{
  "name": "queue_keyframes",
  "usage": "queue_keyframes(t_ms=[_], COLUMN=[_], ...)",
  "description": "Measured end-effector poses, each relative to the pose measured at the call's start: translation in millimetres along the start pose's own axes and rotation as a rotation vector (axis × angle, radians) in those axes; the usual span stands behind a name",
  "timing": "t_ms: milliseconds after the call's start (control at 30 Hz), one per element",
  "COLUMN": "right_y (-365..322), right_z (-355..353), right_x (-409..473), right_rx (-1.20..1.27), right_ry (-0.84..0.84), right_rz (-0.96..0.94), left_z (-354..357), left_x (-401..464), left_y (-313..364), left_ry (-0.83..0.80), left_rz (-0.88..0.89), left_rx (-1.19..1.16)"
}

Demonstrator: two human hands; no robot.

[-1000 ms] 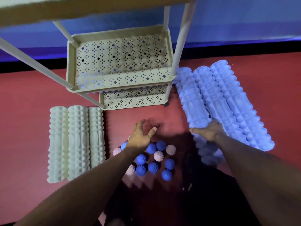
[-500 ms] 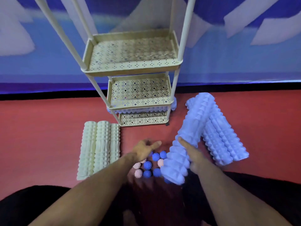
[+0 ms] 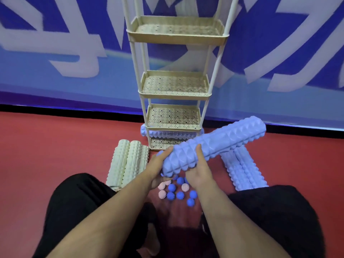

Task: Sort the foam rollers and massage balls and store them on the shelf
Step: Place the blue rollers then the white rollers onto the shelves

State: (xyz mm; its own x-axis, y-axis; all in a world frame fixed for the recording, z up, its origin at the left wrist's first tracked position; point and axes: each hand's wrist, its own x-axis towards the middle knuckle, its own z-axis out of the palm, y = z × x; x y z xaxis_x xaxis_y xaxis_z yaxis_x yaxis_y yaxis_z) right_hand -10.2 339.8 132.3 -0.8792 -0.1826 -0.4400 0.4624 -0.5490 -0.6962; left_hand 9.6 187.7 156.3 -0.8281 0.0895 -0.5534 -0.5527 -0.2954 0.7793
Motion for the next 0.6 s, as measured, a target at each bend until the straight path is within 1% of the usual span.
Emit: queue_keyframes(t_ms=[33,100,133,200,267,367,467,600], right_y=[-4.7,-11.7,-17.8,-32.1,-49.0,-72.3,-90.5,-109.6], right_z=[6.7,11.2,11.7,8.9,5.9,-6.4,-17.7,-35.5], right_x=[-6.2,-15.7,-21.3,-26.1,-35.2,-45.8,-56.4,-65.3], right_rx=[0.024,-0.067,-0.083,-0.039,-0.007,-0.002,-0.016,-0.034], right_ry=[-0.01,0.029,0.053,0.096,0.181,0.345,0.42,0.431], right_rz=[-0.009,-0.01,-0.031,-0.071,-0.055,-0.084,-0.14,-0.16], left_z=[-2.1,-11.6,-17.0,-31.1,-46.3,-69.3,-83.5,-94.5], left_x=[-4.7,-11.8,-17.1,-27.5,-38.2,-54.3,-73.4,-92.8], left_y=[1.3,5.2,10.3,23.5,38.0,52.9,66.2,76.8], left_ry=[0.011,0.012,0.024,0.067,0.098,0.144,0.063,-0.069], left_rz=[0.034,0.11,0.15,0.23,0.285,0.311,0.324,0.37], left_rx=[-0.032,-0.022,0.013,0.083,0.146,0.175,0.199,0.195])
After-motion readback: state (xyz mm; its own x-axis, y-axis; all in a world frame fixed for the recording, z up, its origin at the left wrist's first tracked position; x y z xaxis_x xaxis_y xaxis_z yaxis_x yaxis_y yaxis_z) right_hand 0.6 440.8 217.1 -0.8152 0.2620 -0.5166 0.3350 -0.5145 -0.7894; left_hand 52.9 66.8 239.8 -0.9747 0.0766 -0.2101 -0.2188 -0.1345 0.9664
